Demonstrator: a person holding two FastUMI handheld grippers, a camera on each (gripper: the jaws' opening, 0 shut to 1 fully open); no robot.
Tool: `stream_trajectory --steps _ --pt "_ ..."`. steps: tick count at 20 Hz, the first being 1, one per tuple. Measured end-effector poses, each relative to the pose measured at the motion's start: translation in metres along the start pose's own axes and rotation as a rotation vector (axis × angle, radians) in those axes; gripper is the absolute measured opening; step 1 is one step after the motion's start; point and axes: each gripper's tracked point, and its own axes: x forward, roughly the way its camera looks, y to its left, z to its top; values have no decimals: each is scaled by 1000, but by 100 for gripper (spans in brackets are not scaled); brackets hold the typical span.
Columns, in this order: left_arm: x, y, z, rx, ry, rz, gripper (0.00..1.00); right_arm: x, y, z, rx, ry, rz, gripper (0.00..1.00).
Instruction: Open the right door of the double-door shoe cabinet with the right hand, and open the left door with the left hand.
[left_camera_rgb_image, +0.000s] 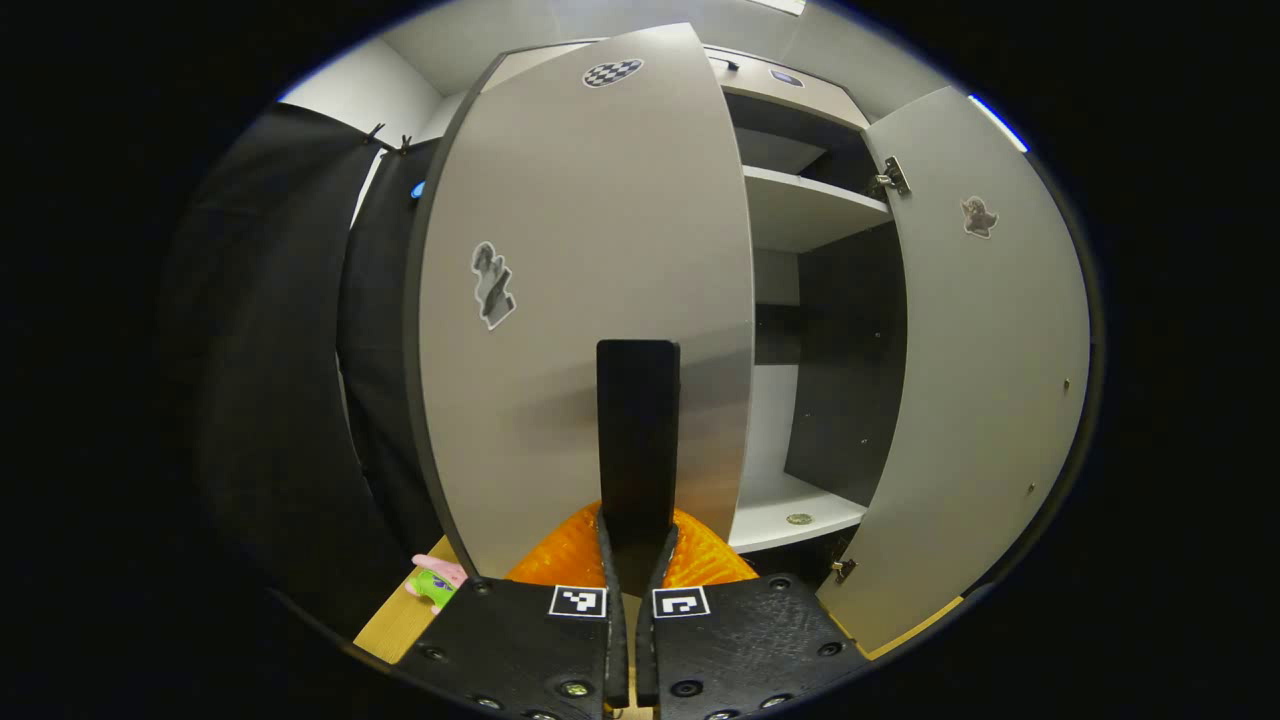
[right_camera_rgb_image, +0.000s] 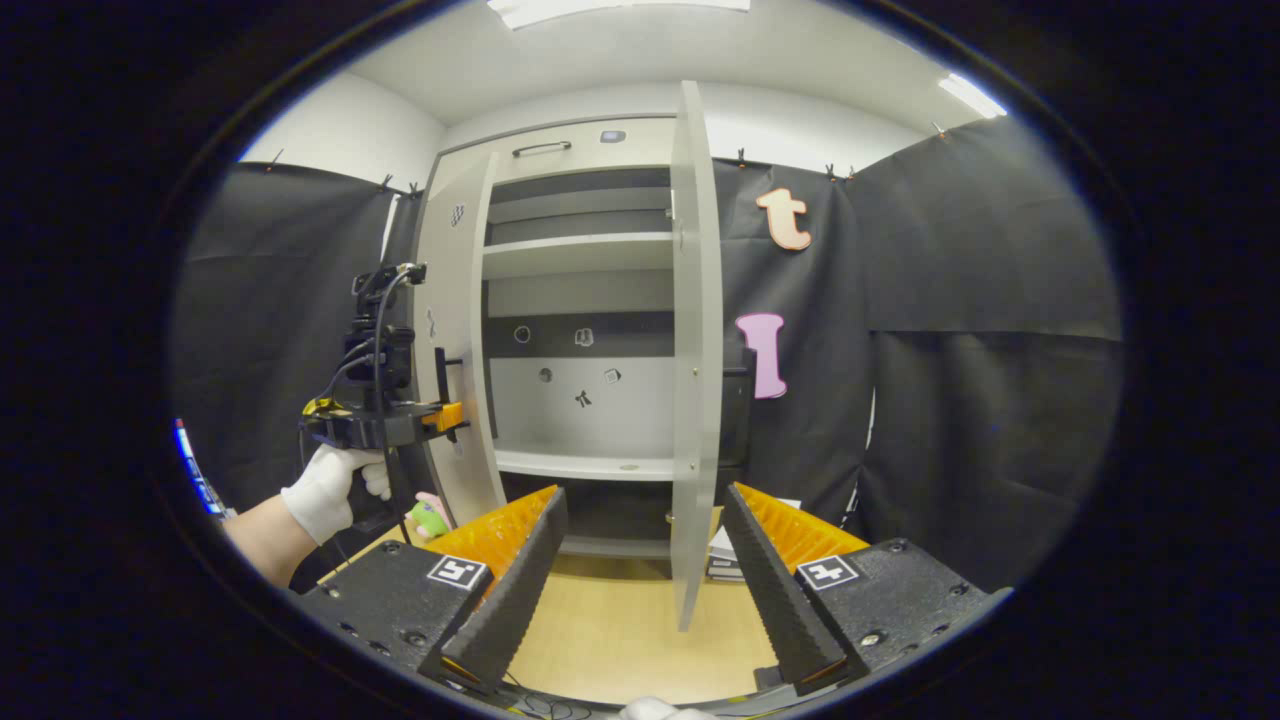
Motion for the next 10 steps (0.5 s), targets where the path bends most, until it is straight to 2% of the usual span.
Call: stream_trajectory --steps 10 --pt "-38 40 -3 11 -1 70 2 4 33 -9 10 14 94 98"
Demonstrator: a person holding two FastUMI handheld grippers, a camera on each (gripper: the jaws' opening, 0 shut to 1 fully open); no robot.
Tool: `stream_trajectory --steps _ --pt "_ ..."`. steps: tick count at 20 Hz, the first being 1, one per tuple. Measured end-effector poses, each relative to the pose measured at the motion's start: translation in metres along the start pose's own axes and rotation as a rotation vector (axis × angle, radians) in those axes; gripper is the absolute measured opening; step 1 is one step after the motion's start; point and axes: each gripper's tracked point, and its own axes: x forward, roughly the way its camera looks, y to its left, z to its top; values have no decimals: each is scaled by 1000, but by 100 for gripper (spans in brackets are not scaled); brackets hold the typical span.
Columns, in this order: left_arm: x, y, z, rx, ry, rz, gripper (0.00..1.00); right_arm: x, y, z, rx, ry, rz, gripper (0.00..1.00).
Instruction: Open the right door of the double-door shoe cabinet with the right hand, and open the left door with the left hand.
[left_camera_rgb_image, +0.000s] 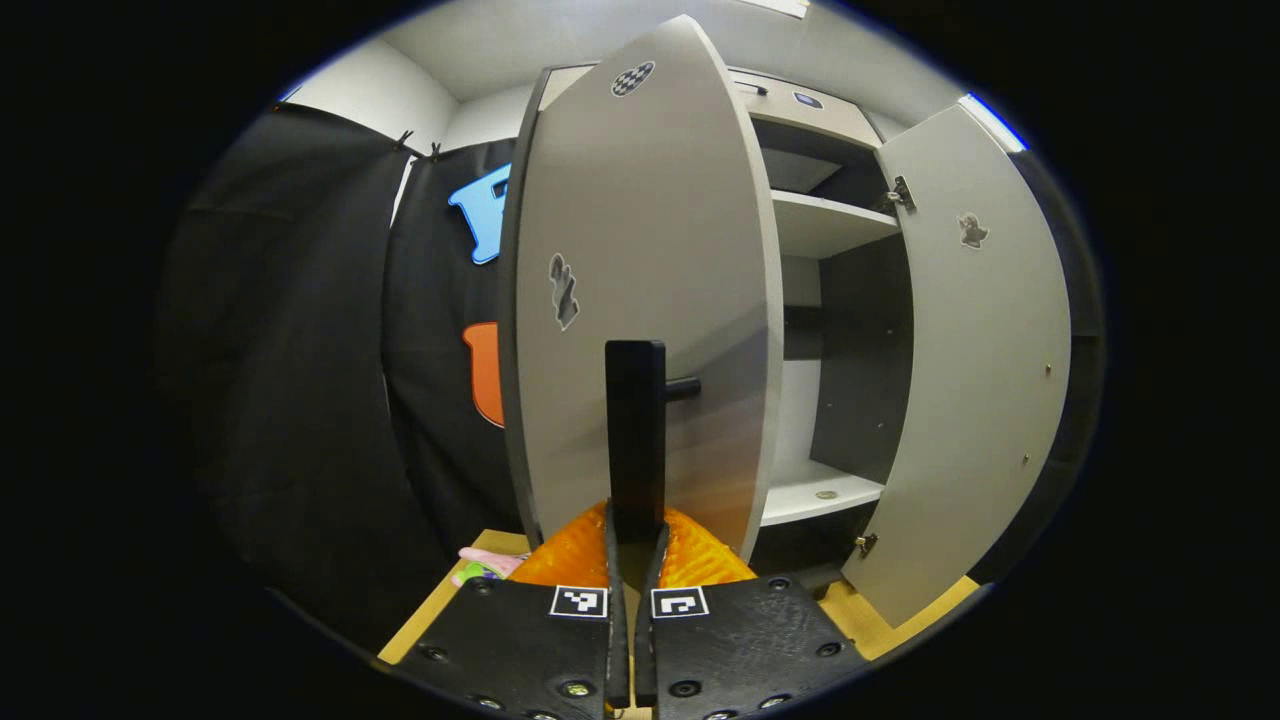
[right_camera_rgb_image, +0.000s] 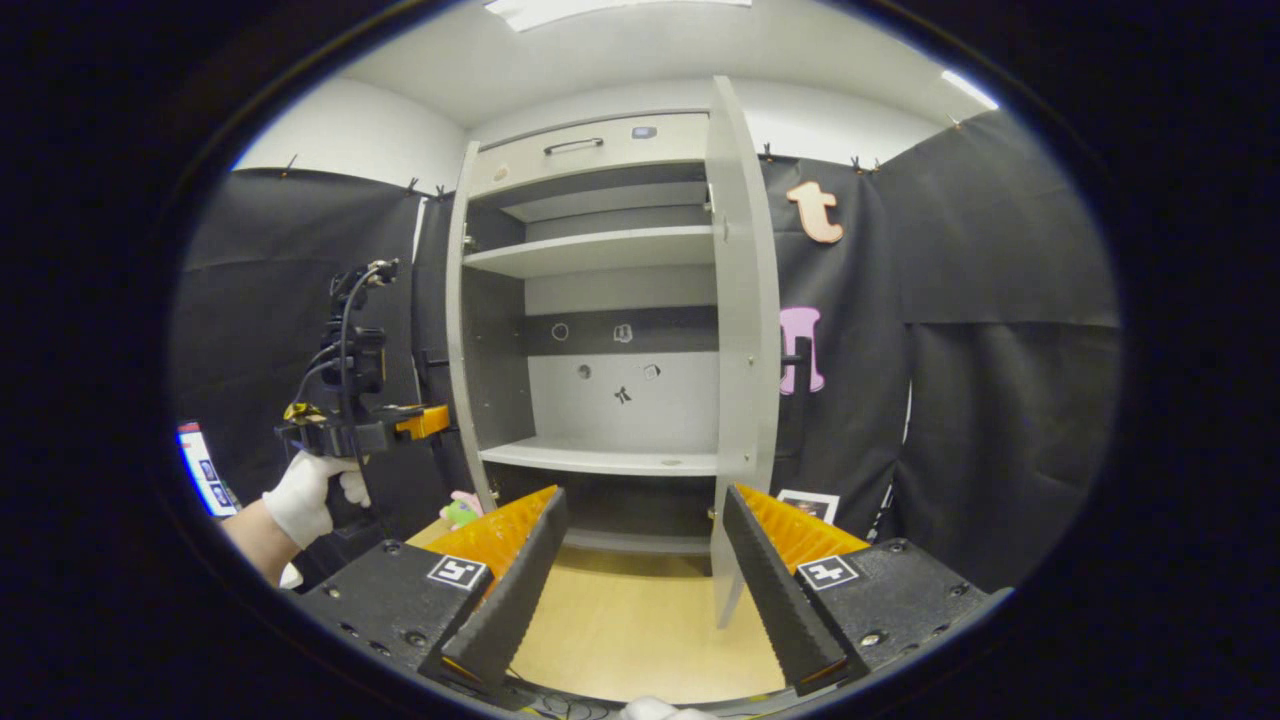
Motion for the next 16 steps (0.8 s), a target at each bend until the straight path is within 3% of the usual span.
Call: stream_trajectory --steps 10,11,12,13,14,15,16 --pt "-20 39 -4 -9 -16 52 1 17 28 4 4 -1 56 98" --pt "-20 44 -5 -11 -14 63 8 18 30 4 3 -2 60 98" --pt "-22 51 -5 -13 -16 72 0 20 33 5 3 -6 65 98" --pt "-23 57 -3 -19 -21 81 8 22 35 5 5 -7 68 98" --pt "-25 64 -1 -21 -28 91 8 23 38 4 5 -5 74 98" --pt "-24 72 0 -24 -32 104 0 25 42 2 4 -2 78 98" --pt "-26 81 -3 -22 -28 121 0 27 46 2 2 3 83 98"
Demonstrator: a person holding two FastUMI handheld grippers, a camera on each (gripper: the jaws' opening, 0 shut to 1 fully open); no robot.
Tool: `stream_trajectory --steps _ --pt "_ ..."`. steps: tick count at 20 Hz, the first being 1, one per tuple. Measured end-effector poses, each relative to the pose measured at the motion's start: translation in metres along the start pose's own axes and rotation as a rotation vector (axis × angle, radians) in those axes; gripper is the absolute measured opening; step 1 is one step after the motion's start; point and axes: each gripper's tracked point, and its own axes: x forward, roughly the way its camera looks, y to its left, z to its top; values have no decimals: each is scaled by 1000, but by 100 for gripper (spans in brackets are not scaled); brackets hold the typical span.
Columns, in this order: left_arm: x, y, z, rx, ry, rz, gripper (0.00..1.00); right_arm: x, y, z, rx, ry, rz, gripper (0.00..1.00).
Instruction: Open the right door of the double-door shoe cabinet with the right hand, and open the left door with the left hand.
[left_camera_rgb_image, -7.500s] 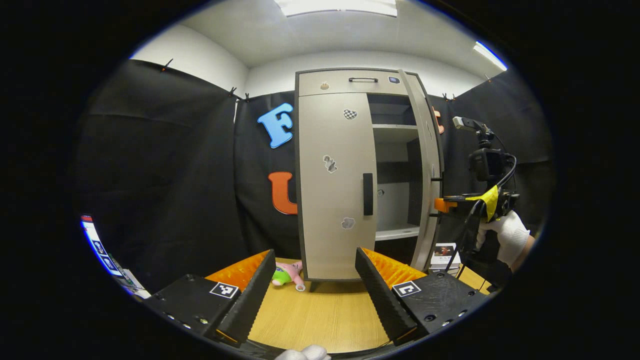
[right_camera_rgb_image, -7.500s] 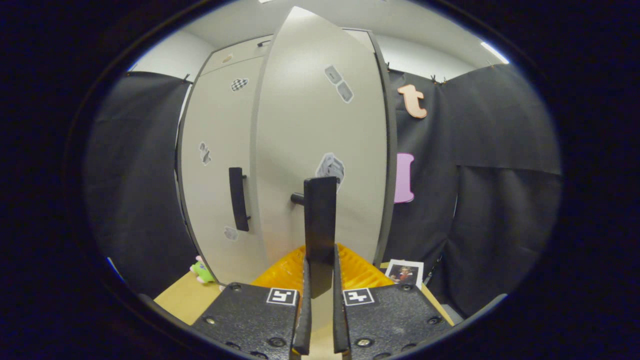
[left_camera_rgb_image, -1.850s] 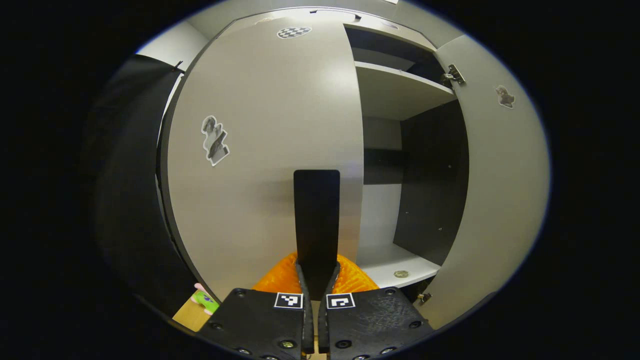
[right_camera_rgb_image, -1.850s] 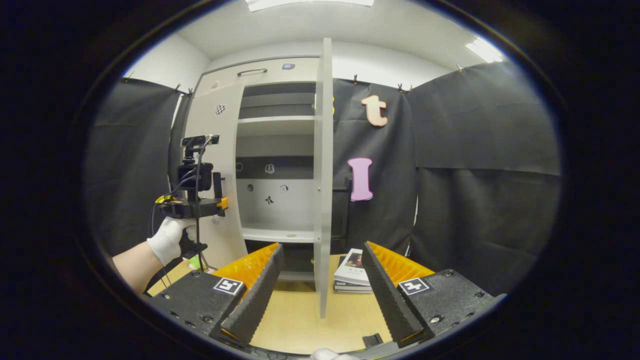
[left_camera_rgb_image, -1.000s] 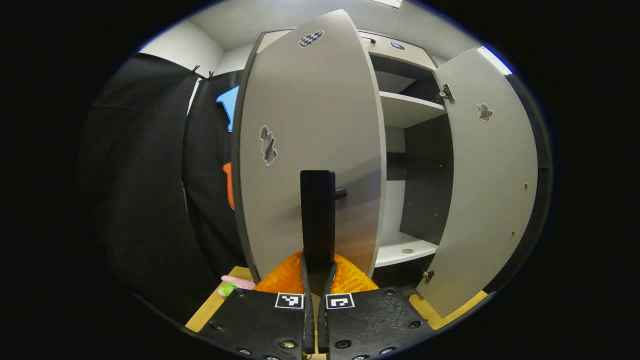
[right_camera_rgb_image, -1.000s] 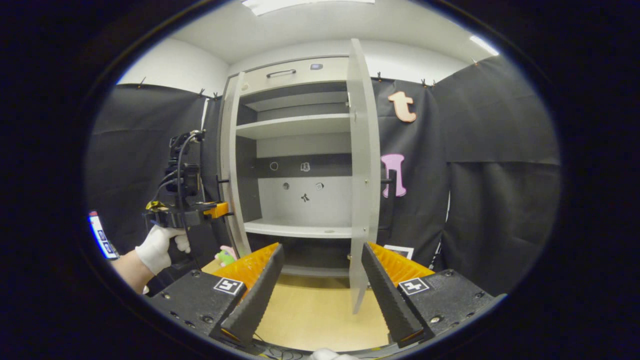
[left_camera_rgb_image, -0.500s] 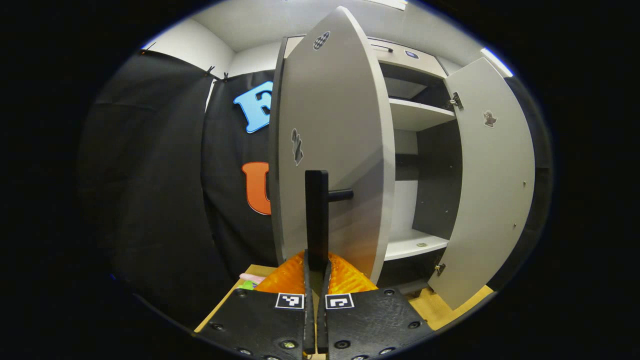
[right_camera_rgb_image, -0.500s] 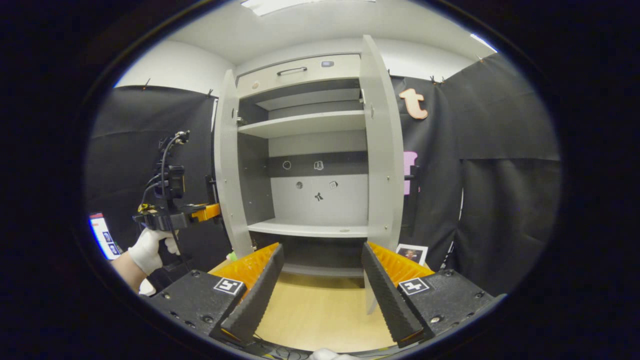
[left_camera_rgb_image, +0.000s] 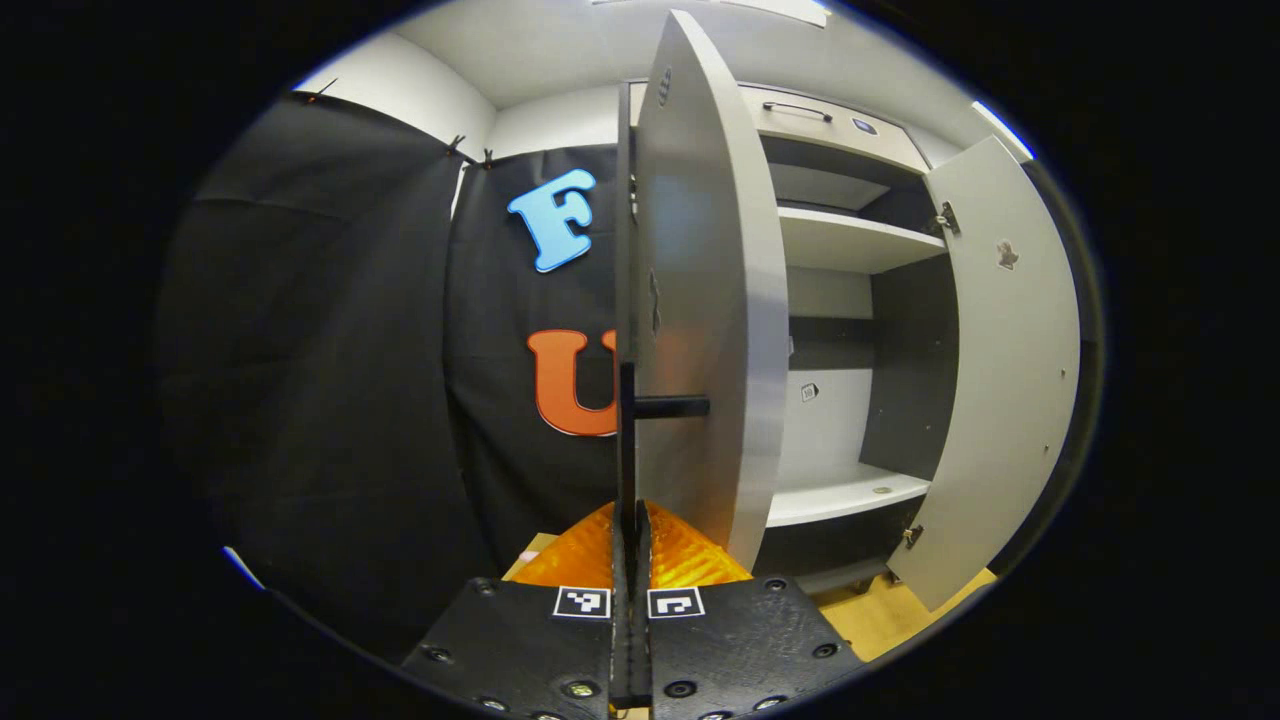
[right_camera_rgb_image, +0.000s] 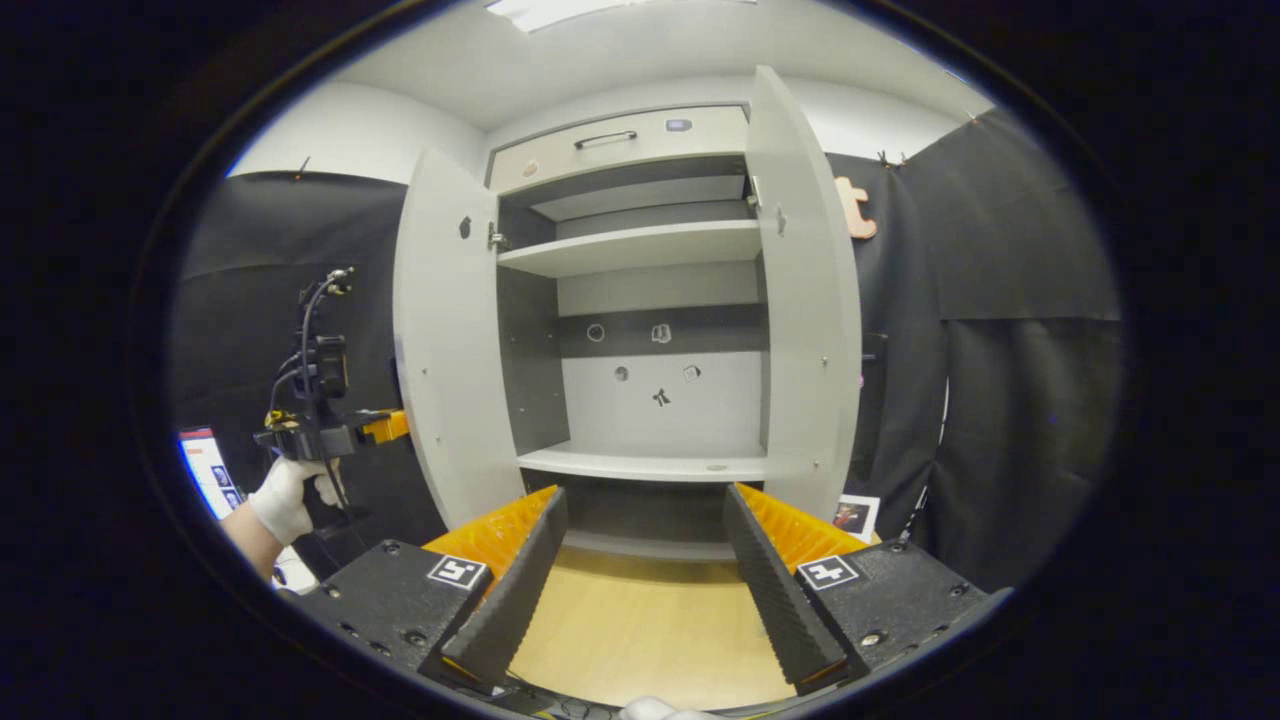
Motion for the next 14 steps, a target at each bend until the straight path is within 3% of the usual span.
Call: stream_trajectory --steps 2,3,4,14 --pt "-1 7 0 -49 -11 -28 0 3 5 -3 2 11 10 98" --pt "0 8 1 -51 -11 -46 8 4 8 -4 1 15 14 98" --pt "0 11 1 -45 -13 -56 0 5 10 -5 -3 17 16 98" --pt "3 15 -2 -33 -7 -90 0 14 21 -6 -8 27 26 98"
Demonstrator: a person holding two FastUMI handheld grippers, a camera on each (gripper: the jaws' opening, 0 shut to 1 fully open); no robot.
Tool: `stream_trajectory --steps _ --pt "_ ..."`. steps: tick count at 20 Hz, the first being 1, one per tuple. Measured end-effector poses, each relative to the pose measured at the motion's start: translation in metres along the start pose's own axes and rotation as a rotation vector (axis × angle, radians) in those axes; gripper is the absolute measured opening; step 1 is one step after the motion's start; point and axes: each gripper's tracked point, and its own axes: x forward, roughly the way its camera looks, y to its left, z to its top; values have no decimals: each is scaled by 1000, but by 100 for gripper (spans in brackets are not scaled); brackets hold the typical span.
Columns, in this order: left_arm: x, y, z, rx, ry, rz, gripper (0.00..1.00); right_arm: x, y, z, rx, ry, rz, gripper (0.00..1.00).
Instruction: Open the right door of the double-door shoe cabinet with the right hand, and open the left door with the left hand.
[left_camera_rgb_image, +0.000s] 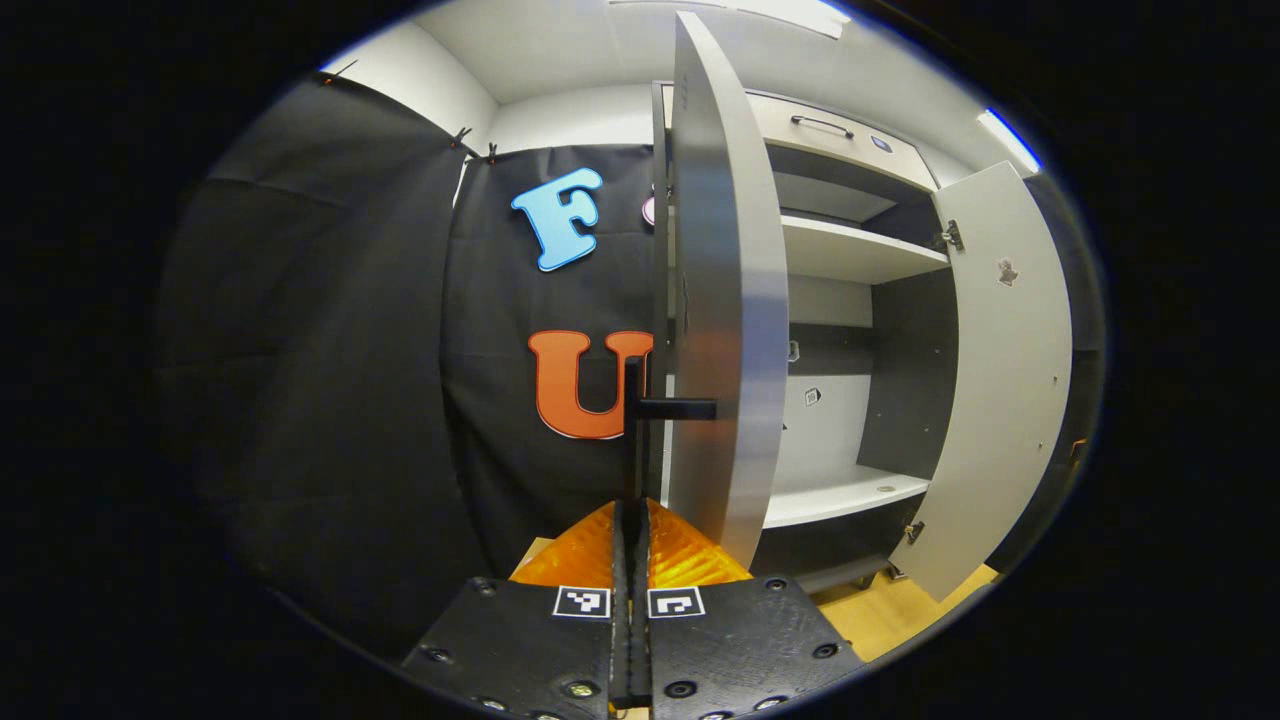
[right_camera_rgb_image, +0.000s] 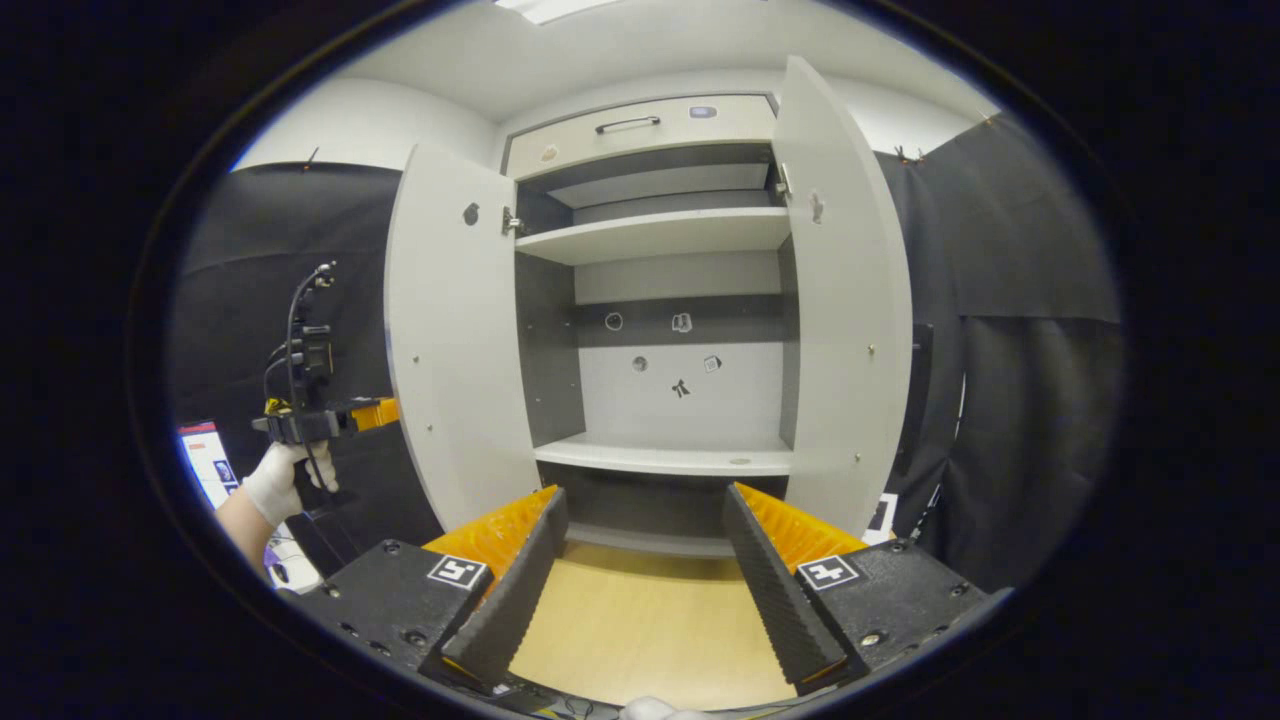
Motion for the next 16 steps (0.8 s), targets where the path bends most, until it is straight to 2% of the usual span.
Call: stream_trajectory --steps 4,5,6,8,10,13,14,16 --pt "-1 5 -2 3 4 2 1 1 -2 0 0 1 -3 98" --pt "-2 6 0 4 -2 13 17 0 -3 -1 1 1 -4 98" --pt "0 8 -1 7 0 21 12 0 -3 0 0 3 -6 98" --pt "0 14 0 7 0 36 25 2 -4 -1 0 8 -8 98" --pt "-5 18 -1 0 4 53 34 3 -6 -1 2 9 -9 98" --pt "-15 26 -5 12 6 81 60 4 -5 -2 -2 10 -7 98" --pt "-21 29 -9 16 15 89 77 4 -5 -2 -4 11 -5 98" --pt "-30 27 -15 -7 36 70 82 5 -4 -1 -5 12 -1 98"
